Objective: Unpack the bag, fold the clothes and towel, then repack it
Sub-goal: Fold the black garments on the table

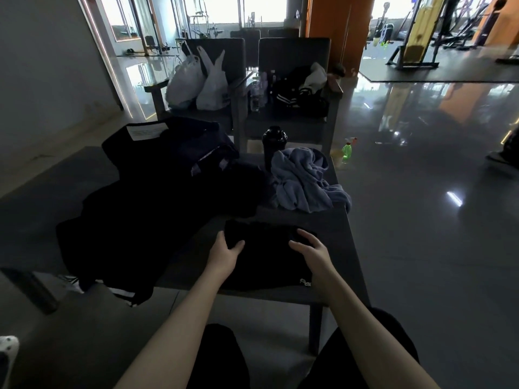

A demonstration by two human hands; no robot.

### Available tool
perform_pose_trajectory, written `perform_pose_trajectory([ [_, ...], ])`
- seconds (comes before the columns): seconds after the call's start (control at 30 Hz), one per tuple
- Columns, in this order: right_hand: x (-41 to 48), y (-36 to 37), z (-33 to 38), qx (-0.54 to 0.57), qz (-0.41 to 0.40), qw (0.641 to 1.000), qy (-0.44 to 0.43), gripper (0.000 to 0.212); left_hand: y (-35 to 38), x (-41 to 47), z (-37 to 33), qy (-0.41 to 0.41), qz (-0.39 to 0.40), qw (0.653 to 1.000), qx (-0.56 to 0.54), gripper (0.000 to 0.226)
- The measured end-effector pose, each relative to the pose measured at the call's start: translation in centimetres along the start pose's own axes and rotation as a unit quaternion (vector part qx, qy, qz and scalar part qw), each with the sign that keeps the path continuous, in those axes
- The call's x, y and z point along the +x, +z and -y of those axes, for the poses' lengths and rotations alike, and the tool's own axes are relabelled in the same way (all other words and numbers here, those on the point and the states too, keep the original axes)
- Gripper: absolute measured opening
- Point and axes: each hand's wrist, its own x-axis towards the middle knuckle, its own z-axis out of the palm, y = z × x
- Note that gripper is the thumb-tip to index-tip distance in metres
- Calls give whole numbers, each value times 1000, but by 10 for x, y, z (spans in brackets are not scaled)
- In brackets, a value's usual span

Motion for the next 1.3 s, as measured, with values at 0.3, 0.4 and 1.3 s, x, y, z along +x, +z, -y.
perform_pose_trajectory([
  [0.3,50,41,53,-82,18,994,-64,54,-38,58,-37,-16,-27,994,-107,58],
  [0.4,86,58,71,-151,34,985,-79,59,-42,81,-41,-24,-28,993,-115,68],
  [1.3,209,127,36,-335,-84,936,-62,76,-25,207,-20,-99,-77,988,-87,59],
])
